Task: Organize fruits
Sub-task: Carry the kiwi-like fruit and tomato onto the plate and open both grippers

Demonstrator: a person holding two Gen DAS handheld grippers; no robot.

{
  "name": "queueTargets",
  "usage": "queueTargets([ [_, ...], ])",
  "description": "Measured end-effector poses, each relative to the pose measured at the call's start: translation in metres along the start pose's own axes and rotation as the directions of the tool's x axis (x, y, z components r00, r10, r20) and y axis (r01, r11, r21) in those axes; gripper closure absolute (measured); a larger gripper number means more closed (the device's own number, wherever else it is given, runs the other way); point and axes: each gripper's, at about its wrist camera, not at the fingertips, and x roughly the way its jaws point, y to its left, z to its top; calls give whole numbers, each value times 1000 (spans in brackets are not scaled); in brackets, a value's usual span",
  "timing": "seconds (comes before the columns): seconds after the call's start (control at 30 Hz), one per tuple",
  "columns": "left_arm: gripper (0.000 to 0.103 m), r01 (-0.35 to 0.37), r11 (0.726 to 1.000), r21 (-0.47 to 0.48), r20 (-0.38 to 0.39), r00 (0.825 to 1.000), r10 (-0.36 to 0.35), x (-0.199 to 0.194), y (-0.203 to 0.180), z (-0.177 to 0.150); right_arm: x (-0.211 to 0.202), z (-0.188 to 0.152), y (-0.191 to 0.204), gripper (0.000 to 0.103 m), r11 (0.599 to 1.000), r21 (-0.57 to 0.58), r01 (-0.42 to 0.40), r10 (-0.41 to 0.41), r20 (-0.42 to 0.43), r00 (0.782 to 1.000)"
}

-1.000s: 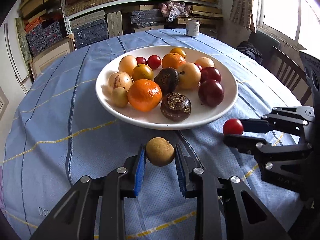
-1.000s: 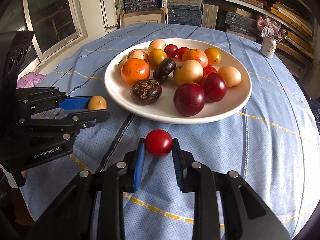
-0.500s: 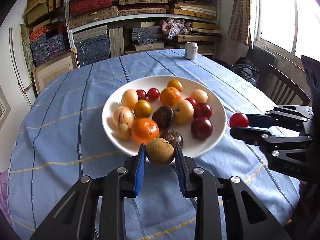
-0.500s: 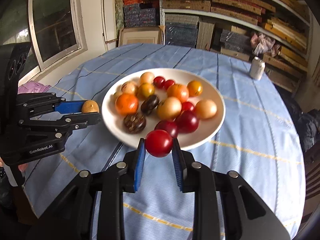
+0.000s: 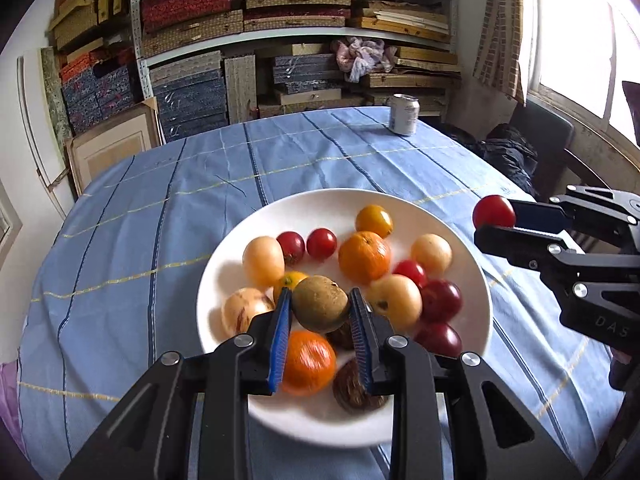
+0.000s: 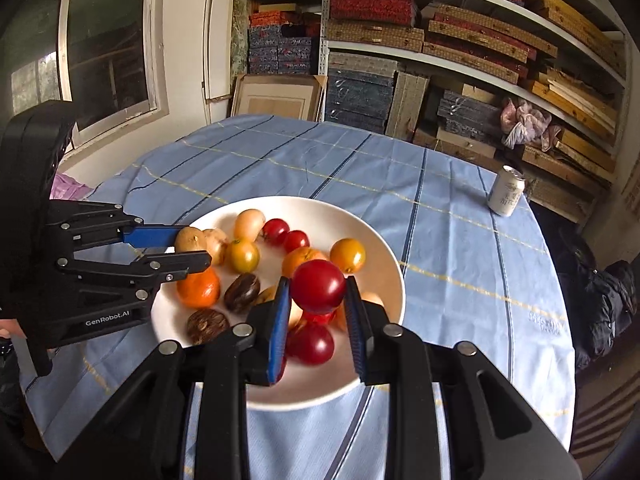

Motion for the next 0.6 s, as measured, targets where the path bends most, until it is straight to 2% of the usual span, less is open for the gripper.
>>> queueTargets([
  [0.23,74,-62,998,-12,-37,997,62,28,9,11,46,9,-17,77,999,35,-6,8,-45,999],
  [0.6,74,-60,998,-37,-66,996,57,42,19,12,80,7,-22,77,1000,31,4,-1,-95,996],
])
